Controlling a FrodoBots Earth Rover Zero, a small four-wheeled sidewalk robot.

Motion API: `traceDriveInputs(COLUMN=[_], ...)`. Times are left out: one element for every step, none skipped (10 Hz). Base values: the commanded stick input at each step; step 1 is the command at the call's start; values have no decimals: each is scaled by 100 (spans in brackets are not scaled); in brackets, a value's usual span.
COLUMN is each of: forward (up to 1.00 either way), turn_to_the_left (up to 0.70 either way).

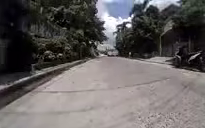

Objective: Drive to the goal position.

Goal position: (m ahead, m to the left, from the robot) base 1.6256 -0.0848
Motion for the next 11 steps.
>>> traceDriveInputs(forward=[100,100,100,100,100,100,100,100,100,100,100], turn_to_the_left=[4,5,5,5,5,5,5,5,5,0,-5])
